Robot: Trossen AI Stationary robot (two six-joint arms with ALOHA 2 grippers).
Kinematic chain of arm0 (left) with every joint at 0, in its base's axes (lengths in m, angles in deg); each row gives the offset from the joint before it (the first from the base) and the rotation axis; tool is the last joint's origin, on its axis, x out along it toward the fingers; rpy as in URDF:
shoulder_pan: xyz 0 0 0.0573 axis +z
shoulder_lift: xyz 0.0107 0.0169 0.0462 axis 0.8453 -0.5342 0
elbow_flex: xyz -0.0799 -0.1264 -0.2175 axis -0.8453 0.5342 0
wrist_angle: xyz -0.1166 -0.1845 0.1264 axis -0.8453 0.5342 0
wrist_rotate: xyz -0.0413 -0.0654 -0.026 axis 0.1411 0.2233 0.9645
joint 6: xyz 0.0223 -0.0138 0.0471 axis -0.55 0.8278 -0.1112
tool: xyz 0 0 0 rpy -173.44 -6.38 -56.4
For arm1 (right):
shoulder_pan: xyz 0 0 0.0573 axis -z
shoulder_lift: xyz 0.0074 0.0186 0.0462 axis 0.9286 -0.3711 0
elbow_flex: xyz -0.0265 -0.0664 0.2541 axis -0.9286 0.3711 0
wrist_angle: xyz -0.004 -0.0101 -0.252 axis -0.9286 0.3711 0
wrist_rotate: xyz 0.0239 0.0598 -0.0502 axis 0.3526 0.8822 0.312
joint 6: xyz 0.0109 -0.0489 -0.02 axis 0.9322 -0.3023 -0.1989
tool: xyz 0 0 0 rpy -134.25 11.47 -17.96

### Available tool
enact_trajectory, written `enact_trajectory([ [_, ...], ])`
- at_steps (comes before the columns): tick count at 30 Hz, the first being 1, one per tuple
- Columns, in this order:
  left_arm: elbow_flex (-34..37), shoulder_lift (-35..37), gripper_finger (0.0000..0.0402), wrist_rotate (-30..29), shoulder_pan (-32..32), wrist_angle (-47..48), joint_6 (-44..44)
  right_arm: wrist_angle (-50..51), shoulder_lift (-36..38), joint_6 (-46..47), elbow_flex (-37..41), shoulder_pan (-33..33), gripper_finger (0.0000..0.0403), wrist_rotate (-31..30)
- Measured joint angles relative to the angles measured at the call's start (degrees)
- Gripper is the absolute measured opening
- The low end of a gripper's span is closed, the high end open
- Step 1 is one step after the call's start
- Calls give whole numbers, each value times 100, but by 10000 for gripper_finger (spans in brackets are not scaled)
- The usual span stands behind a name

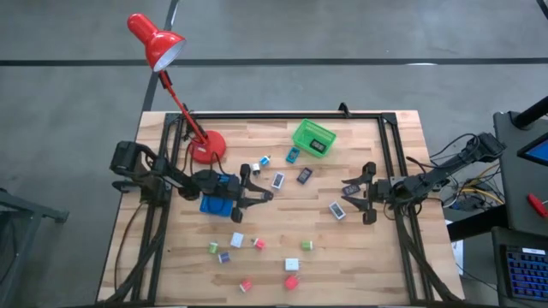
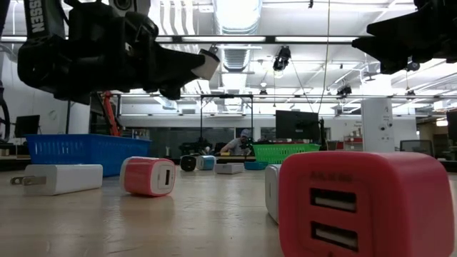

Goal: Pick & Place Office items
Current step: Put the bottom white black charger adapter into the blue basket

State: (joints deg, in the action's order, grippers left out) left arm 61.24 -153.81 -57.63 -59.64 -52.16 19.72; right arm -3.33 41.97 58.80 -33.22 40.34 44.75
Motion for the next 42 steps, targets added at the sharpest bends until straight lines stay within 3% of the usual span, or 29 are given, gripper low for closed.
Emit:
enact_trajectory([
  [11, 167, 155, 120, 43, 93, 334, 63, 100, -2, 86, 2, 0, 223, 1],
  [20, 1066, 1541, 120, 37, 297, 530, 63, 119, -2, 105, 2, 0, 223, 0],
  [31, 1697, 3380, 120, -261, 315, 2145, 162, 118, -1, 105, 4, 1, 223, 2],
  [42, 1344, 4436, 120, -277, 315, 4414, 275, 120, -2, 104, 7, 0, 223, 1],
])
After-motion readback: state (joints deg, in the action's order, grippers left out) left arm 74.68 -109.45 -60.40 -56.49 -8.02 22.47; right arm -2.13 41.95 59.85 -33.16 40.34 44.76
